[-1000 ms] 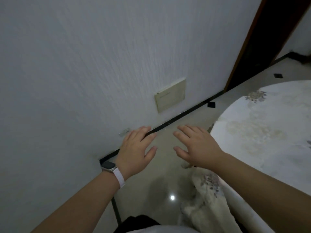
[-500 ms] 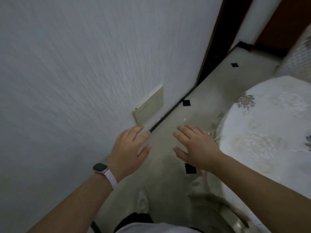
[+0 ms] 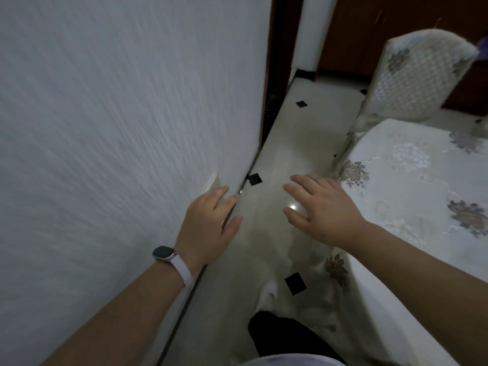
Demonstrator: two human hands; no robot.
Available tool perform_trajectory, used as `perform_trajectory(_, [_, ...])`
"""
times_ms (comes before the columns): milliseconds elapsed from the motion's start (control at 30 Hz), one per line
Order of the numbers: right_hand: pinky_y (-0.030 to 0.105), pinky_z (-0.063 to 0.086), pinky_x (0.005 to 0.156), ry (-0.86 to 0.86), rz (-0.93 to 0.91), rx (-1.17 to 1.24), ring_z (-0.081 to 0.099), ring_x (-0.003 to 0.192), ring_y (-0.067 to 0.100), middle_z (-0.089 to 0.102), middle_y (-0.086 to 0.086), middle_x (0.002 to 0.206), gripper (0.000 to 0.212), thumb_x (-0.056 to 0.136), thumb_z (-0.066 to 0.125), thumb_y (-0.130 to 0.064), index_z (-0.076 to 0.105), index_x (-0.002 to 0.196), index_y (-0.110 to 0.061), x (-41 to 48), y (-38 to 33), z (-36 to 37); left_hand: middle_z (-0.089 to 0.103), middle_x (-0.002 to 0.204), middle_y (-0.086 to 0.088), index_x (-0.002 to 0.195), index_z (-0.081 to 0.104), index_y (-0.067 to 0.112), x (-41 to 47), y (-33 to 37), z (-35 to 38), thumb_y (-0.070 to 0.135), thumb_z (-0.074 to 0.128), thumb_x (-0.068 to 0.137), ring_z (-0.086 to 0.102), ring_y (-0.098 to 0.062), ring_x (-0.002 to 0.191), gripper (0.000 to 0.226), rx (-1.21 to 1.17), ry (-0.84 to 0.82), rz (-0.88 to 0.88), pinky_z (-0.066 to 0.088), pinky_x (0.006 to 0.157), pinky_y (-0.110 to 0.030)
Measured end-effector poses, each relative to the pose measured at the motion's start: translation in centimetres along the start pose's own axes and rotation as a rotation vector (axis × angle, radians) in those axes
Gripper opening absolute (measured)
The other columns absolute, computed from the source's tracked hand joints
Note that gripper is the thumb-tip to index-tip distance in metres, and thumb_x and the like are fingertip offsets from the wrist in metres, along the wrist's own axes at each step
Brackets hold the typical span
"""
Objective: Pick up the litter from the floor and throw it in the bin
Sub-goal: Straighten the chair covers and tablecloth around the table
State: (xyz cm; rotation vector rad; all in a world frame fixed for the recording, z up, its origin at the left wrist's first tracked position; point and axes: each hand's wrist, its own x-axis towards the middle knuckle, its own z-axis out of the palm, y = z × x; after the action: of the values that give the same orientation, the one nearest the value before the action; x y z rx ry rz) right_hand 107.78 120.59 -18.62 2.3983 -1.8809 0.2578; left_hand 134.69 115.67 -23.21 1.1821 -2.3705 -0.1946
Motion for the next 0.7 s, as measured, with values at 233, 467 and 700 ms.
perform_trajectory(233, [0.041, 0.043, 0.099, 0.023, 0.068, 0.076, 0.055, 0.122, 0.027, 0.059, 0.005, 0.134, 0.055, 0.092, 0.041, -0.054, 0.060, 0.129, -0.019, 8.2, 5.7, 4.7, 0.056, 0.140, -0.011, 0.132, 0.062, 0.015, 10.7, -3.3, 2.5, 0.045, 0.046, 0.095, 0.051, -0.028, 0.129, 0.049, 0.064, -0.081, 0.025, 0.035, 0.107, -0.040])
perform_trajectory(467, [0.040, 0.041, 0.101, 0.085, 0.092, 0.142, 0.054, 0.122, 0.025, 0.058, 0.005, 0.134, 0.055, 0.093, 0.039, -0.055, 0.059, 0.129, -0.019, 18.2, 14.5, 3.7, 0.051, 0.145, -0.009, 0.137, 0.056, 0.018, 25.3, -4.6, 4.3, 0.051, 0.041, 0.096, 0.047, -0.028, 0.133, 0.055, 0.120, -0.142, 0.054, 0.039, 0.109, -0.048])
perform_trajectory(700, [0.042, 0.042, 0.101, 0.108, 0.235, 0.089, 0.054, 0.122, 0.028, 0.058, 0.006, 0.135, 0.053, 0.093, 0.040, -0.054, 0.058, 0.130, -0.019, 21.4, 23.3, 2.1, 0.053, 0.144, -0.009, 0.136, 0.056, 0.017, 36.7, -3.0, 7.8, 0.048, 0.041, 0.097, 0.049, -0.027, 0.132, 0.052, 0.110, -0.170, 0.201, 0.039, 0.109, -0.046])
